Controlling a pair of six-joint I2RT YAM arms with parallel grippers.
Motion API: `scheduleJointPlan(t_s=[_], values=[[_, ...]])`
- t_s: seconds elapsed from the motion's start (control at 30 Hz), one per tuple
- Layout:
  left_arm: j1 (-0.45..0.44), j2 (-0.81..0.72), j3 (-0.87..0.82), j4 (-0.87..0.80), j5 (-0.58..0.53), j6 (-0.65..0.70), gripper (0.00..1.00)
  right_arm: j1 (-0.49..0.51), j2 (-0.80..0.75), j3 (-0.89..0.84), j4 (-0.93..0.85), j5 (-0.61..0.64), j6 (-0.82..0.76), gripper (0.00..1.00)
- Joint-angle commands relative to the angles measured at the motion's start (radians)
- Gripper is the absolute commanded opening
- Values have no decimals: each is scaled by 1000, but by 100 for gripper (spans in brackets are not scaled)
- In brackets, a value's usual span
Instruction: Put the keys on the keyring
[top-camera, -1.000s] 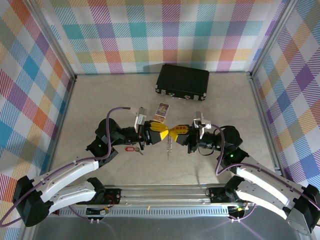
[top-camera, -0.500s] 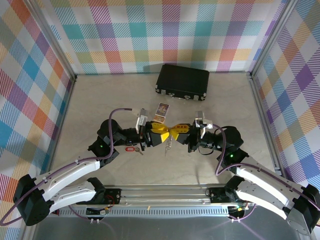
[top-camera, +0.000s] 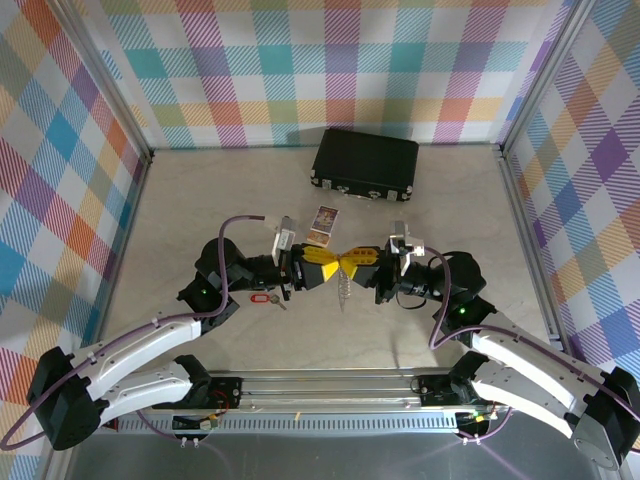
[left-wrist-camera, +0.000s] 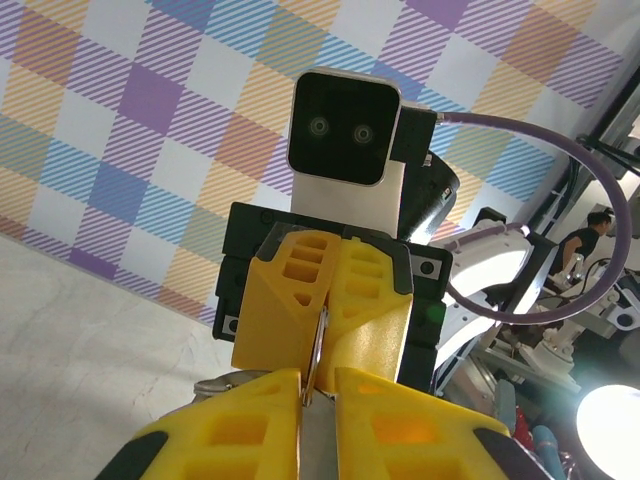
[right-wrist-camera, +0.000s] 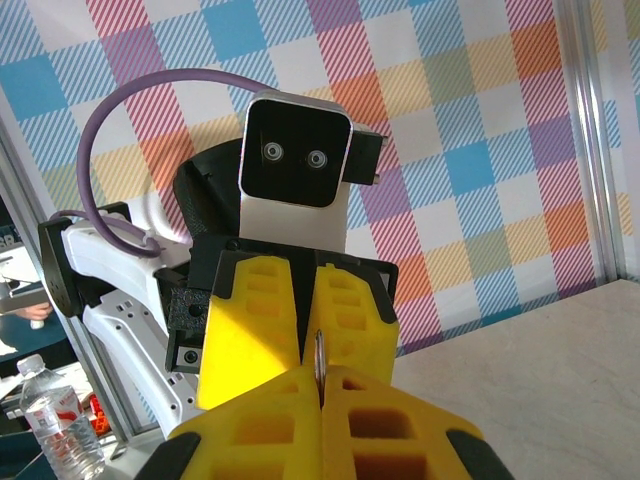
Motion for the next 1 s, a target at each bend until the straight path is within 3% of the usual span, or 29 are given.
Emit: scheduleJointPlan(t_s=[0.0,0.2,0.3,0.37,0.47,0.6,0.77,0.97], values=[[-9,11,15,62,33,-9,13,5,4,4,55,-16,8,0],[-9,3,28,30,34,7,0,5,0,13,11,-17,-6,0],[-10,-11,38,-32,24,47,0,5,-19,23,-45,-14,-26,8],[-9,-18,45,-75,22,74,0,4,-39,32,-97,-1,-47,18],[-10,-32,67,-170,16,130,0,5,-80,64,-244,28,-98,33],[-9,-52,109,-341,-4,230,0,4,-147,138,-499,78,-205,46],[-10,-70,143,-478,-11,301,0,5,-134,274,-806,105,-314,55],[-11,-77,188,-628,20,352,0,5,-29,391,-1009,12,-386,54]])
